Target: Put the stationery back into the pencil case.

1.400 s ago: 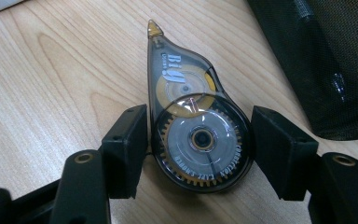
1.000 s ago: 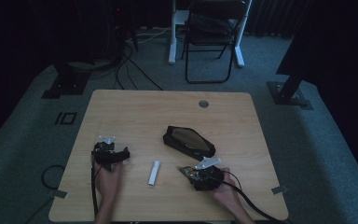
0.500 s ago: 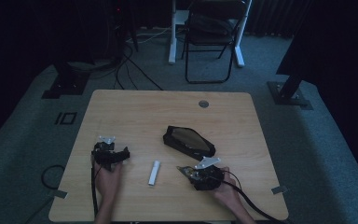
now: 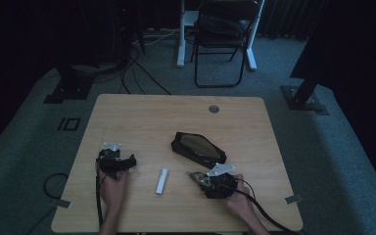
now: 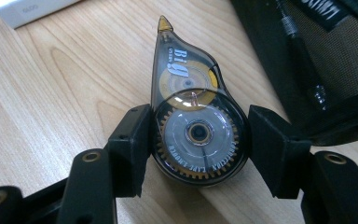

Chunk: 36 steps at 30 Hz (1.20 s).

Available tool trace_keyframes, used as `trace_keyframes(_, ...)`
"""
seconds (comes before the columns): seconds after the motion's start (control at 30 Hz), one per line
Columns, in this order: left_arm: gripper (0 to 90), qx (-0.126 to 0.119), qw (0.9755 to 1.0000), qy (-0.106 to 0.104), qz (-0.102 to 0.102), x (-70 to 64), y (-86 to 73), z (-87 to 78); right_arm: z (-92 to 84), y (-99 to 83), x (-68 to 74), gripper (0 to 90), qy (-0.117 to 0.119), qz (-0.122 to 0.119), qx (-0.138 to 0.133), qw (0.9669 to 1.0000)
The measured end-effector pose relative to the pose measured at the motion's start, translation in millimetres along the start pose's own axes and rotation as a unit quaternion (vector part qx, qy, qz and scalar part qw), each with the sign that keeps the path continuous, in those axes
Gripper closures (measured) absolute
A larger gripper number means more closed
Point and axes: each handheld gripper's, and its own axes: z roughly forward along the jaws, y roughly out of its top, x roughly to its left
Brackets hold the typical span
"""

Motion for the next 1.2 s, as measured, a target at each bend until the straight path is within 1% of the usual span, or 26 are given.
trace_keyframes(0.43, 8.3, 0.0, 1.0, 0.0, 0.0, 0.0, 0.0, 0.0, -9.2, 2.8, -0.1, 41.7, -0.005, -0.007, -0.014, 0.9999)
trace_keyframes(1.2, 8.3, 0.0, 1.0, 0.0, 0.0, 0.0, 0.0, 0.0, -21.5, 8.3, -0.1, 41.7, -0.012, -0.019, -0.027, 0.9994)
